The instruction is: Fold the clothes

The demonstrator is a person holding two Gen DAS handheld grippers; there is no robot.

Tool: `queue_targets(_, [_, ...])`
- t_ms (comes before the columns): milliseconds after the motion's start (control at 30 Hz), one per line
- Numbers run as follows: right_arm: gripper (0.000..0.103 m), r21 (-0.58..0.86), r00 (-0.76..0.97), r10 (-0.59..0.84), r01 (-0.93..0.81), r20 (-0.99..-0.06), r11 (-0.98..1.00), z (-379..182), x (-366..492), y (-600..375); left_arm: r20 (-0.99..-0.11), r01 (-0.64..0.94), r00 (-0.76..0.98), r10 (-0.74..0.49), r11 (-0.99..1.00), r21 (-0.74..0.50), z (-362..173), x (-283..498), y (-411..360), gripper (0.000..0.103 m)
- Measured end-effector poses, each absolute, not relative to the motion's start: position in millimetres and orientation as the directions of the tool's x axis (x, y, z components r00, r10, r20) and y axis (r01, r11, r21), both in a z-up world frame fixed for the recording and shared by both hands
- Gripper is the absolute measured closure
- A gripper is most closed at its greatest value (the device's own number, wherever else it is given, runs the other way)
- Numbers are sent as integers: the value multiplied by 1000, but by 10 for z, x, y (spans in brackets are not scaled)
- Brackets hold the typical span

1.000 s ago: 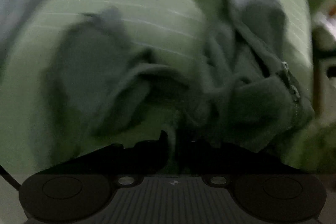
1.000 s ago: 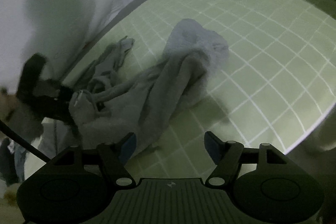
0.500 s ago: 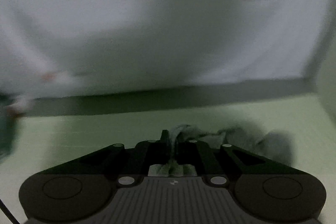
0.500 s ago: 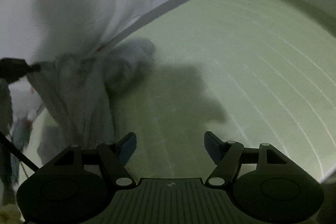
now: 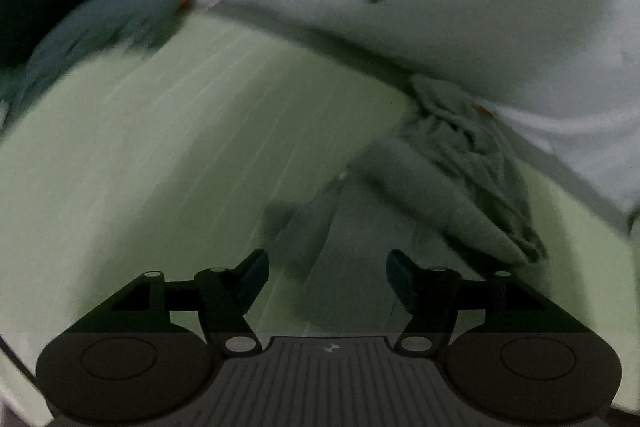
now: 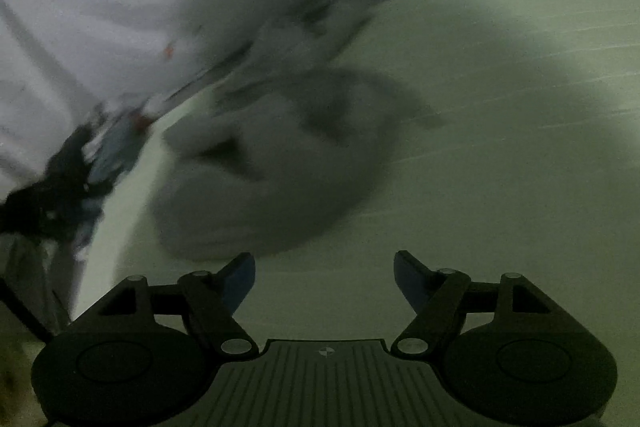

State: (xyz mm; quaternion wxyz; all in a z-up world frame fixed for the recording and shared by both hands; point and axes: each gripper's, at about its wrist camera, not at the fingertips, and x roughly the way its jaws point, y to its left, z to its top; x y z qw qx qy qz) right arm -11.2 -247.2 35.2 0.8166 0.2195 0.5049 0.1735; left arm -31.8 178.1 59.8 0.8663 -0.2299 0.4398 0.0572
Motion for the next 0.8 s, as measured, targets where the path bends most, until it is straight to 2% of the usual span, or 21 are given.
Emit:
queue_targets(100, [8, 580, 398, 530, 7, -749, 814, 93, 172, -1977, -796, -371, 599, -91, 849, -377, 568, -538, 1901, 30])
queue_targets(133, [17, 583, 416, 520, 29, -746, 812, 56, 203, -1892, -800, -387, 594, -85, 841, -378, 546, -620, 1951, 30])
queue_targets(200, [48, 553, 487, 456, 67, -745, 831, 14, 237, -1728, -807, -396, 586, -71, 844, -361, 581, -731, 2007, 29])
queue_targets(233, [71, 525, 506, 425, 67, -751, 849, -2, 244, -1670, -813, -398, 580, -58, 850, -345, 580, -790, 2039, 29])
queue_targets(267, [77, 470, 511, 387, 38, -768, 882, -13, 274, -1591, -815, -399, 577, -52, 853, -337, 577, -822, 2057, 29])
queue_targets(333, [86, 453, 512, 378, 25, -771, 891, 23, 266, -1594, -821, -403, 569, -42, 856, -322, 589, -870, 2116, 29])
queue_targets(467, [88, 448, 554, 382, -19, -740, 894, 524, -51, -2001, -820, -389, 571, -42, 866, -315, 611, -868, 2145, 29])
queue_targets(533, [88, 391, 604, 316, -8, -732, 920, 954, -326, -2535, -821, -367, 570, -45, 879, -303, 604, -827, 2084, 28])
queue_targets(567, [88, 386, 610, 305, 2, -732, 922, 986, -343, -2609, -821, -358, 569, -47, 885, -299, 603, -803, 2057, 28])
queue_targets(633, [86, 313, 643, 172, 110, -746, 943, 1232, -463, -3243, -825, -320, 562, -61, 903, -285, 568, -734, 1925, 28])
queue_targets(733, [72, 112, 638, -71, 242, -767, 964, 1233, -494, -3688, -837, -225, 525, -153, 924, -310, 429, -580, 1492, 28])
queue_targets(767, [55, 61, 621, -127, 272, -774, 960, 1196, -528, -3827, -840, -192, 509, -190, 926, -326, 394, -536, 1344, 28])
queue_targets(800, [48, 85, 612, -108, 277, -783, 957, 1172, -559, -3895, -838, -163, 499, -220, 926, -340, 372, -510, 1217, 28])
